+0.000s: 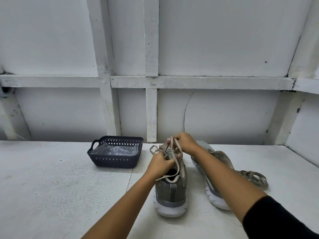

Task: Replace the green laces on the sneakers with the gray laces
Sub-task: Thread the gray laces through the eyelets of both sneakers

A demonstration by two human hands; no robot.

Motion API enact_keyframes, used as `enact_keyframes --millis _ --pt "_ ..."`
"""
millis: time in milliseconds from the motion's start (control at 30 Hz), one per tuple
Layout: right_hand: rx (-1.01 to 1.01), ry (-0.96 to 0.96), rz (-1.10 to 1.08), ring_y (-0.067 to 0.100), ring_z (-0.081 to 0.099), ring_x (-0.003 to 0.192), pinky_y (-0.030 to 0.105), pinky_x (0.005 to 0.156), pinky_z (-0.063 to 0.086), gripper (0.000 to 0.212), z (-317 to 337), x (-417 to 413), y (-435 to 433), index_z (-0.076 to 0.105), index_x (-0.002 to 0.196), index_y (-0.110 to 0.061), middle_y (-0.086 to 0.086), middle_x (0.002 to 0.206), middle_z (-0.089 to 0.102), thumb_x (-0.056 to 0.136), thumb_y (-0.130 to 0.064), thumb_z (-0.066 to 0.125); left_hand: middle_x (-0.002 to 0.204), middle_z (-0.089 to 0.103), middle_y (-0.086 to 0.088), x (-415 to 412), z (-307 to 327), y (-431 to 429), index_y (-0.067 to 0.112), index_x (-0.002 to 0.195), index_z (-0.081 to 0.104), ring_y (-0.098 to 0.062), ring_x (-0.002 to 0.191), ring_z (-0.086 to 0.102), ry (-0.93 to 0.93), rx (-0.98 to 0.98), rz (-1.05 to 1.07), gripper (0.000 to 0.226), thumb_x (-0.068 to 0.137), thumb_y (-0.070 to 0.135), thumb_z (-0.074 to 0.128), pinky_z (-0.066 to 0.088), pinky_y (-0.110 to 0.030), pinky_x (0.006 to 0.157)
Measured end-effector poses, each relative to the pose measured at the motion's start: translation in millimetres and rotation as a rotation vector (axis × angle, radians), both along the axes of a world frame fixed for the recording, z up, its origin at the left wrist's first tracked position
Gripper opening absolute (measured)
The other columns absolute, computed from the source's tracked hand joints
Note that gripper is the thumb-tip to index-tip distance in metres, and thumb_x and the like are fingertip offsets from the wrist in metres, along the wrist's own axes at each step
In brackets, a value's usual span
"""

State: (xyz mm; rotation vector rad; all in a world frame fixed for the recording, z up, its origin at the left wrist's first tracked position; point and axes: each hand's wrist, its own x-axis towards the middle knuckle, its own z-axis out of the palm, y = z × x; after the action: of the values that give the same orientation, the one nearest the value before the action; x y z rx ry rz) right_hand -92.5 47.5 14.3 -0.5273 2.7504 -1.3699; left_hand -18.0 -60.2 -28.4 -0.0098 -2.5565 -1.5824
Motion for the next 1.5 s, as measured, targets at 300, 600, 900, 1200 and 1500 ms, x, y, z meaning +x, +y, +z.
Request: enact_keyframes --millis 300,600,900,1200,1500 --pt "-0.341 -0.025 -0.063 0.022 0.063 0.075 0.035 0.079 0.055 0.024 10 -12 0 0.068 0.068 -0.012 0.013 0.081 0.067 0.090 -0.008 0.060 0.053 0.056 0.008 -10 4 -11 0.018 0.061 0.054 0.002 0.040 0.049 -0.196 0.131 -0.086 0.033 0.089 0.034 0.062 0.039 -0.014 0.046" --pt "-0.294 0.108 -0.005 0.013 0.061 0.068 0.033 0.078 0.053 0.026 25 -9 -3 0.069 0.068 -0.015 0.003 0.073 0.067 0.091 -0.014 0.059 0.073 0.069 -0.004 -13 13 -18 0.011 0.074 0.065 -0.019 0.071 0.066 -0.331 0.113 -0.116 0.031 0.084 0.041 0.067 0.057 -0.033 0.075" --pt "-0.301 0.149 0.021 0.010 0.060 0.063 0.029 0.074 0.053 0.030 27 -5 -6 0.067 0.061 -0.018 0.006 0.073 0.067 0.090 -0.015 0.061 0.097 0.070 -0.021 -16 10 -18 0.000 0.094 0.067 -0.028 0.085 0.066 -0.323 0.046 -0.069 0.042 0.081 0.039 0.068 0.054 -0.046 0.087" --pt "-0.074 0.034 0.219 0.016 0.063 0.068 0.030 0.076 0.055 0.021 38 10 1 0.068 0.070 -0.014 0.014 0.076 0.068 0.090 -0.015 0.062 0.093 0.060 -0.008 -30 22 -17 0.019 0.109 0.061 -0.021 0.087 0.055 -0.028 -0.035 -0.011 0.019 0.091 0.023 0.059 0.044 -0.032 0.072" --pt "0.131 -0.206 0.126 0.013 0.054 0.064 0.025 0.056 0.048 0.025 28 -23 22 0.059 0.104 -0.002 0.012 0.080 0.056 0.091 0.010 0.042 0.086 0.061 -0.005 -25 11 0 0.009 0.093 0.066 -0.016 0.080 0.052 0.033 -0.025 0.051 0.027 0.099 0.014 0.040 0.037 -0.024 0.063"
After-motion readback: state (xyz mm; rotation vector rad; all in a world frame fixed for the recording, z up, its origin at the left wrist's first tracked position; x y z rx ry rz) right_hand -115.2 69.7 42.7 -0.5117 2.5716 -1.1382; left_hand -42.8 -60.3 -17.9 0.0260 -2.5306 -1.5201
